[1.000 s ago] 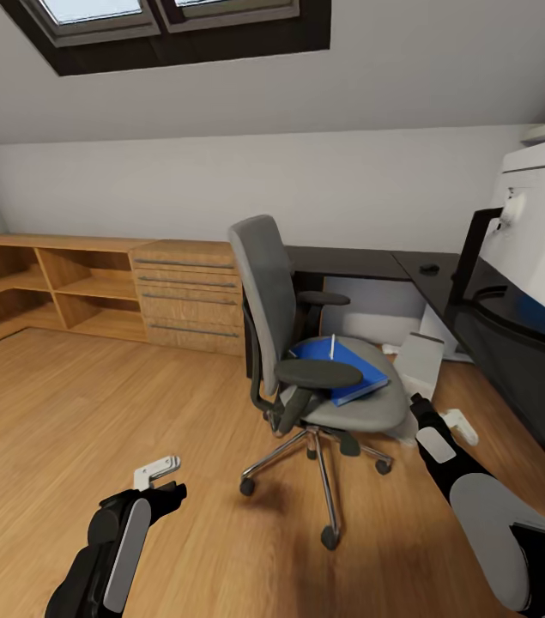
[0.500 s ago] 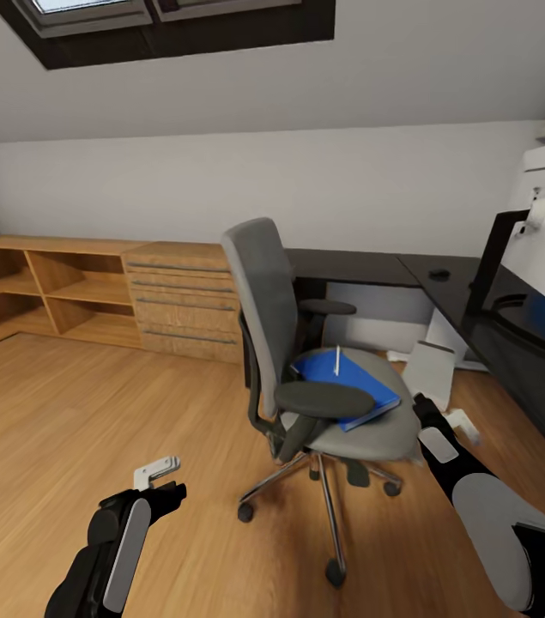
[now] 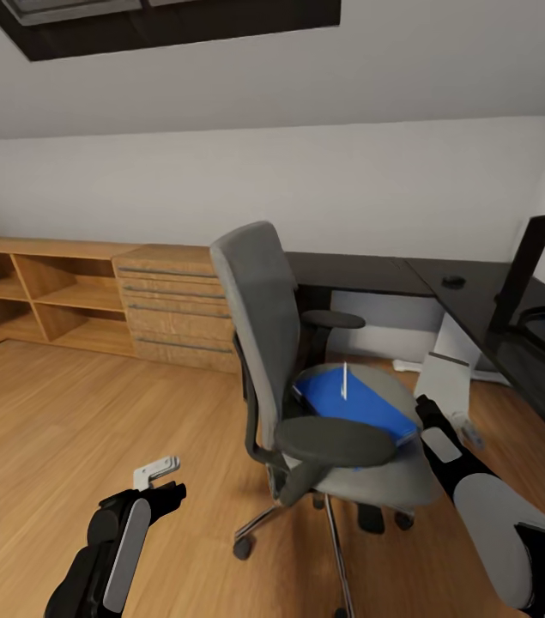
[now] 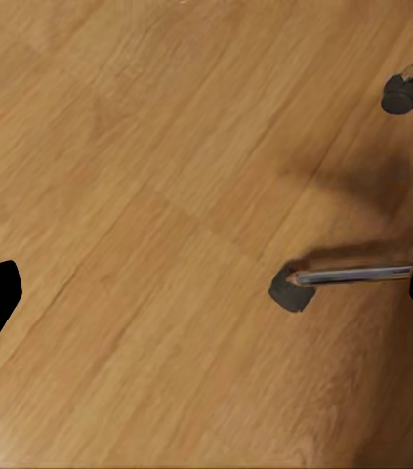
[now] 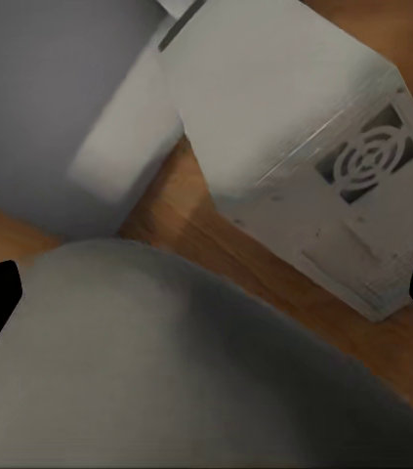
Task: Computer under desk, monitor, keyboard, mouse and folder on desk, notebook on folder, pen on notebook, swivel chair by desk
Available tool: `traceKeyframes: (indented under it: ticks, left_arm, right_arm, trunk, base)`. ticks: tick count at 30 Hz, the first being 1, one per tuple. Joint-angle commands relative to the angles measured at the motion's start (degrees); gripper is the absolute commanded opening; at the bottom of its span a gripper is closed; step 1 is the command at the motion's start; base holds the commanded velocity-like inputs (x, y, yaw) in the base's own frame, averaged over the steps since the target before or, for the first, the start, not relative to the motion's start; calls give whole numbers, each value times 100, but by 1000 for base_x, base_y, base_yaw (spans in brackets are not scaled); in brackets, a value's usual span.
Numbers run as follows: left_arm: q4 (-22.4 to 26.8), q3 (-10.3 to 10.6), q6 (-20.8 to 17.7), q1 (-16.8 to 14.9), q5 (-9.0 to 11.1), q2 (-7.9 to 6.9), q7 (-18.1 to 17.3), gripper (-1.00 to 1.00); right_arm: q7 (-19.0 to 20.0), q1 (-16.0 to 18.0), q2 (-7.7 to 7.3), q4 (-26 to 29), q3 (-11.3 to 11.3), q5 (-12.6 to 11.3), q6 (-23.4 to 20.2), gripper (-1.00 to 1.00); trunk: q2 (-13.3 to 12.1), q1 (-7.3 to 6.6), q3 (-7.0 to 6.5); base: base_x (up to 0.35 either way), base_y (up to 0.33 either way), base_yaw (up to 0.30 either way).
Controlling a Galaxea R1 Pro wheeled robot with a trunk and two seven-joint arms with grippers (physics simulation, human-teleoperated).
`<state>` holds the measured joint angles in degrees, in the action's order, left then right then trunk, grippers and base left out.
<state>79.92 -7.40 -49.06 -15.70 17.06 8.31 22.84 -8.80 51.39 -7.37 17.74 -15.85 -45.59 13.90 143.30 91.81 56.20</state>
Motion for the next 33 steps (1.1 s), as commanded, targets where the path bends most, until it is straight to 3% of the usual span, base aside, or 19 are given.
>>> traceKeyframes:
  ticks: [1,5,8,18,33]
  left_arm:
    - [6,-7,-16,-4,61,4,45,100]
    - [6,-7,-16,-4,65,7,45,100]
    - [6,-7,-16,-4,66,8,45,100]
    - [6,-7,-16,-4,61,13,45,100]
    - [6,-7,-16,-4,61,13,45,100]
  right_arm:
    - [-9,3,-1,1,-50,-61,14,100]
    - [-12,3,-1,1,-322,-63,-59,100]
    - [6,3,2,5,-627,-58,-413,100]
    - [18,3,7,10,-656,-64,-475,100]
    - [27,3,23,4,-656,-64,-474,100]
  trunk:
    - [2,1,6]
    - [2,1,6]
    - [2,1,6]
    - [2,1,6]
    - [2,1,6]
  base:
    - [250,0,0]
    - [214,0,0]
    - [62,0,0]
    - [2,0,31]
    - [0,0,260]
